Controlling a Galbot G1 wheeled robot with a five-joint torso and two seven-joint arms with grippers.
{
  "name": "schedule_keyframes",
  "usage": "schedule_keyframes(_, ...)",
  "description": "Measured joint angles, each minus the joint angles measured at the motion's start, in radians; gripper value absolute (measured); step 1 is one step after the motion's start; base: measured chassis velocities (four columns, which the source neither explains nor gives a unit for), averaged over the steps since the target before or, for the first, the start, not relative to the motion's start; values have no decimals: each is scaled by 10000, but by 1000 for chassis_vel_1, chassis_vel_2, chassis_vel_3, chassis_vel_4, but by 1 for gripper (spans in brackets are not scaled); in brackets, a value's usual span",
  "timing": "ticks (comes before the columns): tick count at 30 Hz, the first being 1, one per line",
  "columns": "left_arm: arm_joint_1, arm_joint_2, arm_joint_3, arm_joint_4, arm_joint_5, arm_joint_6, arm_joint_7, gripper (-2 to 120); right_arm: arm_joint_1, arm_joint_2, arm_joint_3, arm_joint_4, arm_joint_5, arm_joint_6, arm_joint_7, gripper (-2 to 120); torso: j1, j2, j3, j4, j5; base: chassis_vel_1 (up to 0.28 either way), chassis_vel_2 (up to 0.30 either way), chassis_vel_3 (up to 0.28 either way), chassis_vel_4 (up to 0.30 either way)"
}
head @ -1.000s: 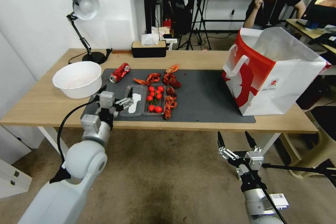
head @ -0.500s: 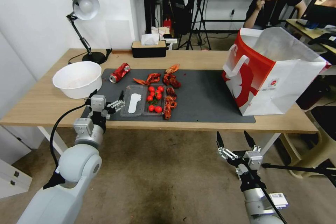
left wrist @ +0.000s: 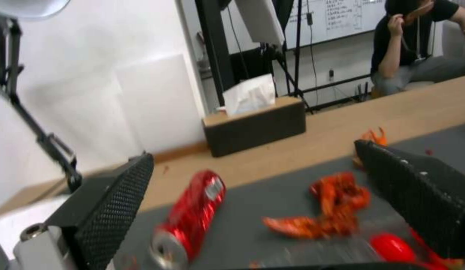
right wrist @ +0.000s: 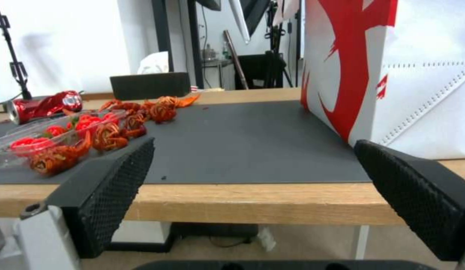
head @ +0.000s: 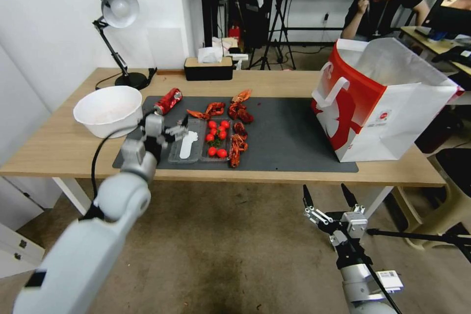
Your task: Pick up the trash from the table and place it into the takeout bag.
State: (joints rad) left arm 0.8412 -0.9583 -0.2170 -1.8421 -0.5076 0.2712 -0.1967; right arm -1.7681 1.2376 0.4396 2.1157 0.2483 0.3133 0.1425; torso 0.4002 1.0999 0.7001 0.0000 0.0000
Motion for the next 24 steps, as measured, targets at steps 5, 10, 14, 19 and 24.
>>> schedule_keyframes(5,-1969,270,1513,1920,-751,272,24,100,8,24,8,-19,-13,-3,1,100,-1,-1,0,2,-5,0,0,0,0)
schedule_keyframes(10,-3040,107,2330,2950,-773,270,97,100,1,39,23,-63,-13,-1,5,100,0,0,1,-2,-1,0,0,0,0)
schedule_keyframes(14,-3403,17,2579,3210,-755,291,125,100,-8,40,41,-78,-13,1,7,100,1,-1,1,-3,0,0,0,0,0)
schedule_keyframes(19,-4424,-321,3256,3962,-572,822,191,100,-65,24,140,-125,-2,33,20,100,0,0,-2,-4,3,0,0,0,0)
schedule_keyframes(24,-5084,-534,3688,4957,-344,1429,556,100,-84,-22,235,-142,40,46,44,100,0,0,-1,3,-1,0,0,0,0)
